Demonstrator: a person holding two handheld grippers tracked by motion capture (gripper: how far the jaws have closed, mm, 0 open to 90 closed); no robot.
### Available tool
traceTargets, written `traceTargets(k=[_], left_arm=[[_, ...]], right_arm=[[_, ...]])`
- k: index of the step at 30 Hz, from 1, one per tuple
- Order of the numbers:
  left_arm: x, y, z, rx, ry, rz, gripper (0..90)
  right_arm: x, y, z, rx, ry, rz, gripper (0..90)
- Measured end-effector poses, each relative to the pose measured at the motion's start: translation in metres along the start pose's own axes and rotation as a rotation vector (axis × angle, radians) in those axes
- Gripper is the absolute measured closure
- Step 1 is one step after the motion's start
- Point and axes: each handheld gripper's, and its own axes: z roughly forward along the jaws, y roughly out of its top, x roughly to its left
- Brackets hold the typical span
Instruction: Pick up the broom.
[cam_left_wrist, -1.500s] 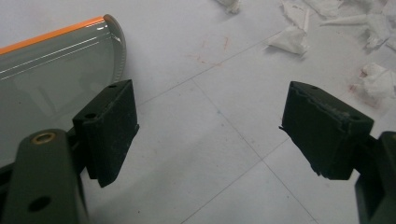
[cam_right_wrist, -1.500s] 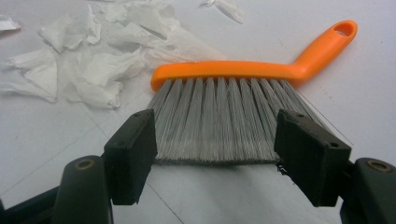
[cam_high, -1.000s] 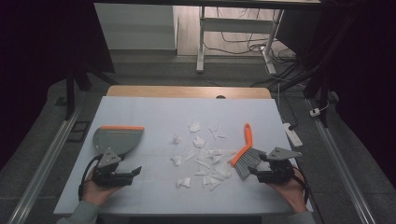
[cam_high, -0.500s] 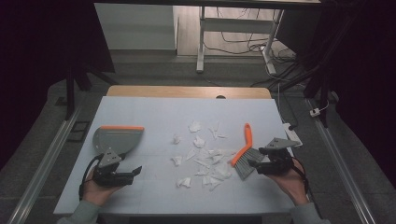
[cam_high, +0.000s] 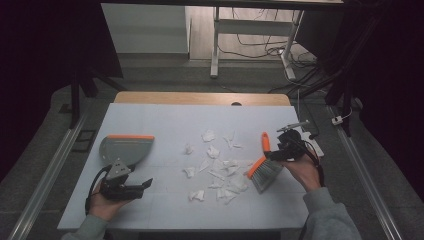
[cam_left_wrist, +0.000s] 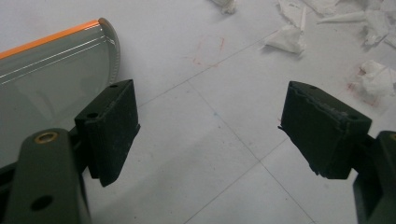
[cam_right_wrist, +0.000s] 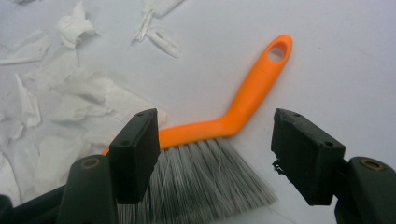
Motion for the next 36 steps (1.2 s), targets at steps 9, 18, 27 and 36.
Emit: traceTargets(k=[9,18,27,36], left_arm=[[0.000,0.000,0.001,0.002,-0.007,0.004,20.0],[0.000,0.000,0.003,0.011,-0.008,0.010,20.0],[0.000,-0.001,0.004,0.012,-0.009,0.017,20.0],[-0.001,-0.001,0.004,0.011,-0.011,0.022,20.1]], right_arm=[[-0.005,0.020,0.032,0.118,-0.045,0.076,32.3],[-0.014,0.026,0.058,0.238,-0.092,0.167,33.3],[-0.015,0.027,0.073,0.317,-0.131,0.249,43.3],[-0.015,0.029,0.080,0.385,-0.143,0.352,56.7]])
